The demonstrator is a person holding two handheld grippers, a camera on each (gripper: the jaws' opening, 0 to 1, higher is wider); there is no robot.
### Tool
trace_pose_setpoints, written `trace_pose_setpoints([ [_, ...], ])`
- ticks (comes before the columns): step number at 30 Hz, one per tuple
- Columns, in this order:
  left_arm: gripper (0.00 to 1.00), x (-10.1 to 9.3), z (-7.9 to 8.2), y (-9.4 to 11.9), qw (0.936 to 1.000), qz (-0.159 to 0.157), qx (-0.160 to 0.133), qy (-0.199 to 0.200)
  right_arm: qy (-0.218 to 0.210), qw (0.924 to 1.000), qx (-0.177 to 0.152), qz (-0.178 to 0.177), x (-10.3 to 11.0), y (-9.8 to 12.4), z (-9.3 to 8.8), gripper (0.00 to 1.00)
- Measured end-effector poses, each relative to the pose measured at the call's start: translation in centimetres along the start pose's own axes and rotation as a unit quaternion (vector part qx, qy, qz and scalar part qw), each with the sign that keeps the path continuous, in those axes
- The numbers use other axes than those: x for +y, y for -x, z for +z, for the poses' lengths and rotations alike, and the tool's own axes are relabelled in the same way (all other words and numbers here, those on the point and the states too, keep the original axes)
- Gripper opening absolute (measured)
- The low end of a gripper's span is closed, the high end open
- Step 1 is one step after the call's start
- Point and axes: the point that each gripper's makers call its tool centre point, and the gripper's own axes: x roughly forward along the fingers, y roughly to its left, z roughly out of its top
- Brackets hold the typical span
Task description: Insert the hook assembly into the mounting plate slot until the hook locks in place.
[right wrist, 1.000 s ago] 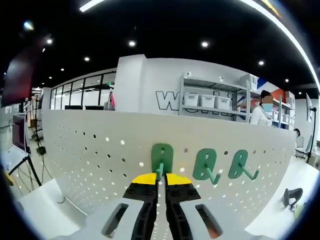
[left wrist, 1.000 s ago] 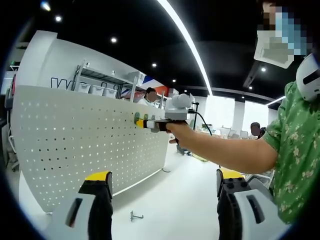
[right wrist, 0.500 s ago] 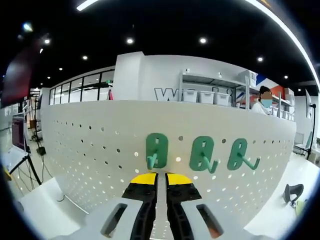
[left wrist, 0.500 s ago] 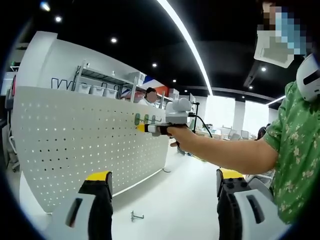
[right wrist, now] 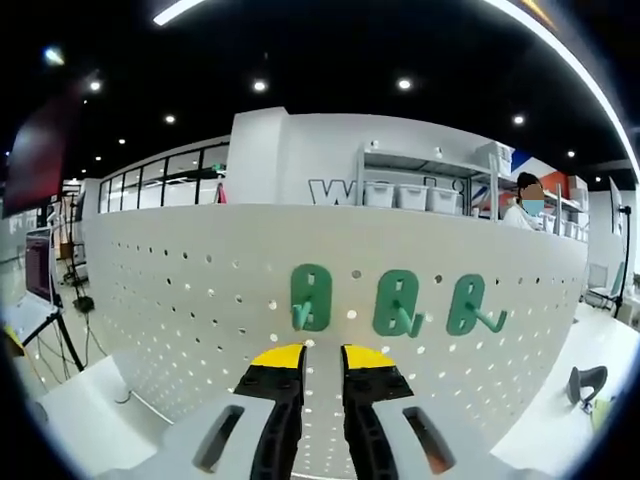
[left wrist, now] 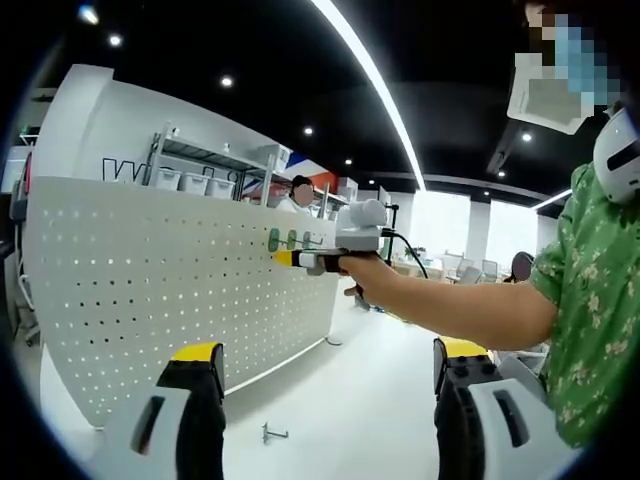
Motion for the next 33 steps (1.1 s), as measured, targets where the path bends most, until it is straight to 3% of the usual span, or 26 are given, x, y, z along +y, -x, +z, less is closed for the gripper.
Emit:
trace_pose_setpoints([
  [17, 0.88, -0.4, 0.3, -0.1, 1.0, -0.001, -0.002, -0.003, -0.016, 0.9996, -0.014, 0.021, 0.2, 0.5, 0.0, 0.48],
  [33, 0.88, -0.9, 0.1, -0.2, 1.0, 0.003, 0.004, -0.007, -0.014, 0.999, -0.003, 0.043, 0.6, 2.5, -1.3, 0.51],
])
